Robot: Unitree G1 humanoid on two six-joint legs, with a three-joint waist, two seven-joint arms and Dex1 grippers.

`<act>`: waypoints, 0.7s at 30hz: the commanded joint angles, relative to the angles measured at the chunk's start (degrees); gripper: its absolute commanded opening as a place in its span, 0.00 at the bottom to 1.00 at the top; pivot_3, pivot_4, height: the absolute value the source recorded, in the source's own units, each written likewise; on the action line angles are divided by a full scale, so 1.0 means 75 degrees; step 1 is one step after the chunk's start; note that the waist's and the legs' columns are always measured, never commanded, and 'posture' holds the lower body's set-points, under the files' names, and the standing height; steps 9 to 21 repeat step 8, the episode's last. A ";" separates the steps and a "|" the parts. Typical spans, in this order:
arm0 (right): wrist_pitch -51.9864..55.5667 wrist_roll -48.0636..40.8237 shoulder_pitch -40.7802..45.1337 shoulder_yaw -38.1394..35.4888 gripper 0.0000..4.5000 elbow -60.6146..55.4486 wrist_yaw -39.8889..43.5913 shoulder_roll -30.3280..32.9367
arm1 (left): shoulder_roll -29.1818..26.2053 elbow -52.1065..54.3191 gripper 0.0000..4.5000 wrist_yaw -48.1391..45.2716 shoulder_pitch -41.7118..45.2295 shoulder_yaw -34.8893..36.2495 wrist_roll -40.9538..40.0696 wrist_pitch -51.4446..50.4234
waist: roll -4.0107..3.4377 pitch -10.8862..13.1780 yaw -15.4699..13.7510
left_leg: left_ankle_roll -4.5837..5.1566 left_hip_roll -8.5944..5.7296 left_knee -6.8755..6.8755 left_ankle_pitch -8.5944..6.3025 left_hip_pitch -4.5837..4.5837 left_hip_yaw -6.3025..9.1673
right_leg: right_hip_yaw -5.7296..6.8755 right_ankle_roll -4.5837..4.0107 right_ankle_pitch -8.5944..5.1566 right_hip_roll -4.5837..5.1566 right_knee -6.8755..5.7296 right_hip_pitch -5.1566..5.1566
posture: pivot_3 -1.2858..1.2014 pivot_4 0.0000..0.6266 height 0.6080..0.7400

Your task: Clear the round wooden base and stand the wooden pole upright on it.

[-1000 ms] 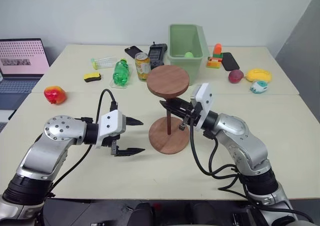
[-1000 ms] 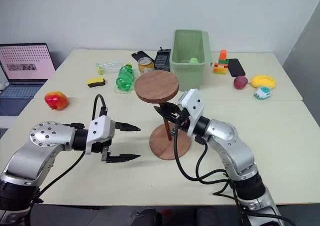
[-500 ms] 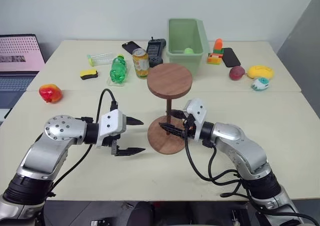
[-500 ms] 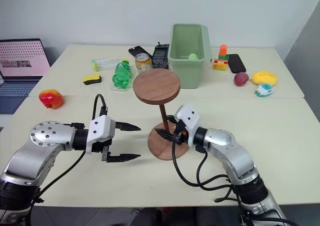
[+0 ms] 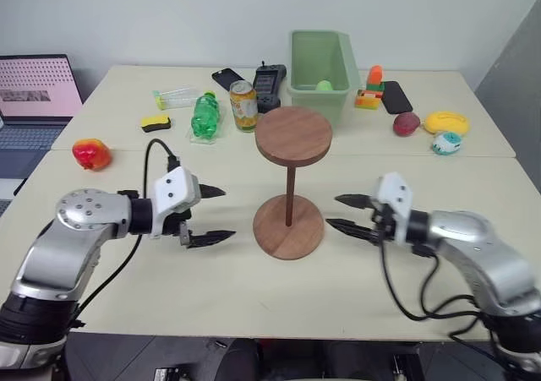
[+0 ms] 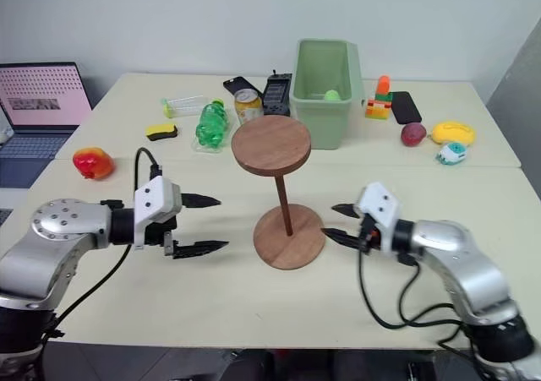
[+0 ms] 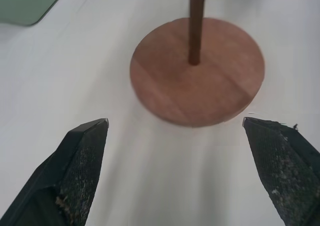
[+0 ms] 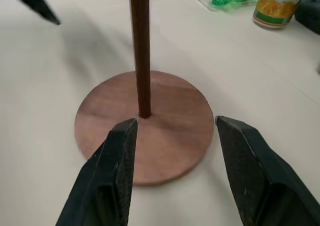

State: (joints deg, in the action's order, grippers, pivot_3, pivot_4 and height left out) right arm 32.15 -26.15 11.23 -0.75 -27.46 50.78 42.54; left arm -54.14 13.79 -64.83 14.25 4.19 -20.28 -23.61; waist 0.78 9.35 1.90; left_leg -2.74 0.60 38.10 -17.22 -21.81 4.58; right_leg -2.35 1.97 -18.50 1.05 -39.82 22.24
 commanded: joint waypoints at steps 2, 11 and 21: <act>-0.0307 -0.0666 -0.0648 -0.1606 0.57 -0.0377 0.0634 0.0616 | -0.0267 -0.0255 1.00 0.0124 -0.0101 0.0615 0.0017 0.0139 | 0.0002 0.0001 0.0000 | 0.0000 0.0003 0.0001 0.0000 0.0007 -0.0001 | -0.0001 -0.0001 0.0001 0.0000 -0.0008 -0.0003 | 0.52 0.24 1.00; -0.0532 -0.0825 -0.1809 -0.3095 0.57 -0.0192 0.1295 0.1253 | -0.0250 -0.1158 1.00 0.0016 0.0078 0.0949 -0.0117 0.0421 | 0.0005 0.0003 -0.0032 | 0.0000 -0.0006 0.0003 0.0000 0.0007 -0.0004 | 0.0001 -0.0001 0.0000 -0.0003 -0.0006 -0.0009 | 0.52 0.24 1.00; -0.0532 -0.0825 -0.1809 -0.3095 0.57 -0.0192 0.1295 0.1253 | -0.0250 -0.1158 1.00 0.0016 0.0078 0.0949 -0.0117 0.0421 | 0.0005 0.0003 -0.0032 | 0.0000 -0.0006 0.0003 0.0000 0.0007 -0.0004 | 0.0001 -0.0001 0.0000 -0.0003 -0.0006 -0.0009 | 0.52 0.24 1.00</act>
